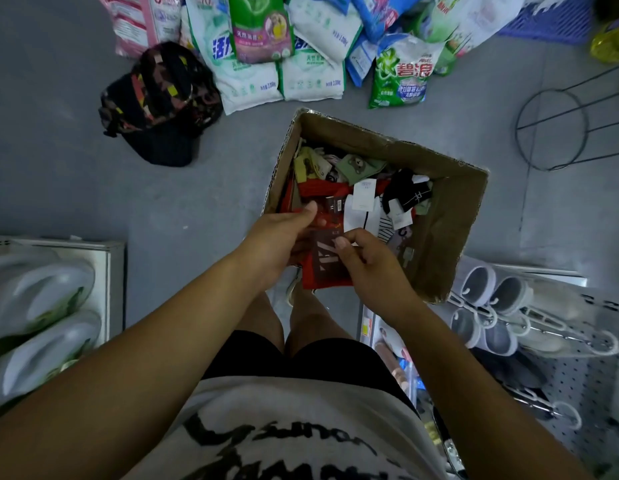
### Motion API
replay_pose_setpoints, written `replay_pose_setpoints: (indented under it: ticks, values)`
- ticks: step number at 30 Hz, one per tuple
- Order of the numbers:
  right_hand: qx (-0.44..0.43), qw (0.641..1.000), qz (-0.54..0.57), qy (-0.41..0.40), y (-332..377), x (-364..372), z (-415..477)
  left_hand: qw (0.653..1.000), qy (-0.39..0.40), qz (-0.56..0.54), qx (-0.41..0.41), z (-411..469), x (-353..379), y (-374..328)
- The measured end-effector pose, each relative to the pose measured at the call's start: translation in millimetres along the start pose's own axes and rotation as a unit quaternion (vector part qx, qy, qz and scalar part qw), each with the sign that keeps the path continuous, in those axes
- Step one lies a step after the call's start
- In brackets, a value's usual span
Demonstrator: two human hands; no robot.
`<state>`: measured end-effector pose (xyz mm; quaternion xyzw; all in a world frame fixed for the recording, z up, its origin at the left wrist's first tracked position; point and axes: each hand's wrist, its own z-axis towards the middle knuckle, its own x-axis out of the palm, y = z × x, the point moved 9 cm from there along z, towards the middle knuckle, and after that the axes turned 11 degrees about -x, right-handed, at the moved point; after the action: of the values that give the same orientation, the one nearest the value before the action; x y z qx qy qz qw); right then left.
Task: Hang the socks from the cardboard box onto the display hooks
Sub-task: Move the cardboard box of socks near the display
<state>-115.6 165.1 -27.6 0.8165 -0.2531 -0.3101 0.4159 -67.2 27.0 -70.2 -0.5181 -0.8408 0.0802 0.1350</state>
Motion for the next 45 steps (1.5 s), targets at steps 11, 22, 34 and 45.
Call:
replay_pose_setpoints:
  ticks: [11,22,34,45]
  values:
    - [-0.08,0.995,-0.02,-0.055,53,-50,-35,0.974,-0.038,0.127,0.184,-59,21,-45]
    - [-0.132,0.968,-0.023,-0.214,137,-134,-63,0.875,0.108,0.321,0.346,-135,75,-133]
    - [-0.112,0.874,0.114,-0.459,179,-157,-141,0.755,0.195,0.403,0.48,-233,113,-180]
    - [-0.057,0.753,0.123,-0.643,146,-142,-257,0.779,0.27,0.401,0.399,-248,167,-157]
